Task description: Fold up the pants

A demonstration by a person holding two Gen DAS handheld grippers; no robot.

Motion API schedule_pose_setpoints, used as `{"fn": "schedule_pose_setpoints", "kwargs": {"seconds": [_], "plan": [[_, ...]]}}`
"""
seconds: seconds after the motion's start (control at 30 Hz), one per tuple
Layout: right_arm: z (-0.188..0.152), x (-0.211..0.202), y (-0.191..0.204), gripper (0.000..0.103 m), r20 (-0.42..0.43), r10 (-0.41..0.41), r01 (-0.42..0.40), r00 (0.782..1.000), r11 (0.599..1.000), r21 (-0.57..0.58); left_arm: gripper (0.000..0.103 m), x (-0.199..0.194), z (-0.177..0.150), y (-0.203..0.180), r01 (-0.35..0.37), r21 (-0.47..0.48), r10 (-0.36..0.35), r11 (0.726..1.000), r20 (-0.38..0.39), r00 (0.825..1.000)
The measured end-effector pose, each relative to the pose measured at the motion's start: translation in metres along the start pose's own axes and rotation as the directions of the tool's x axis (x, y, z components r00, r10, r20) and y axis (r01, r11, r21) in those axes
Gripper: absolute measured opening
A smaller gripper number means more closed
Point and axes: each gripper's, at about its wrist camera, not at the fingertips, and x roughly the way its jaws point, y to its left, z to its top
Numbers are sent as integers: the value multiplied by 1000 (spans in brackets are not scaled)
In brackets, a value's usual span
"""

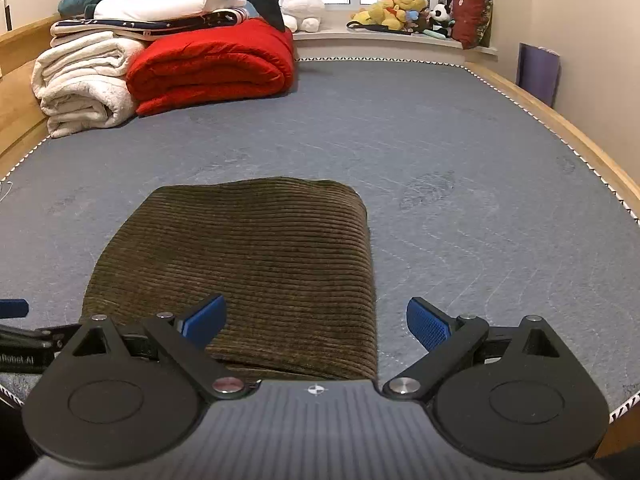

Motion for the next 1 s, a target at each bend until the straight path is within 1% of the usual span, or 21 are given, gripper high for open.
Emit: {"fn": "schedule_pose_setpoints", "kwargs": {"seconds": [0.17,0.47,1.0], "plan": [[-1,4,-1,97,-13,6,-7,1000,1000,-11,103,4,0,0,7,-2,-7,1000,-3,1000],[-1,13,1,97,-33,2,-3,999,999,-33,103,10,1,-1,-4,13,4,1000,-13,1000],[-3,16,7,97,-39,-8,6,999,998,-65,103,7,1,1,8,-1,-8,1000,-14,1000]]}}
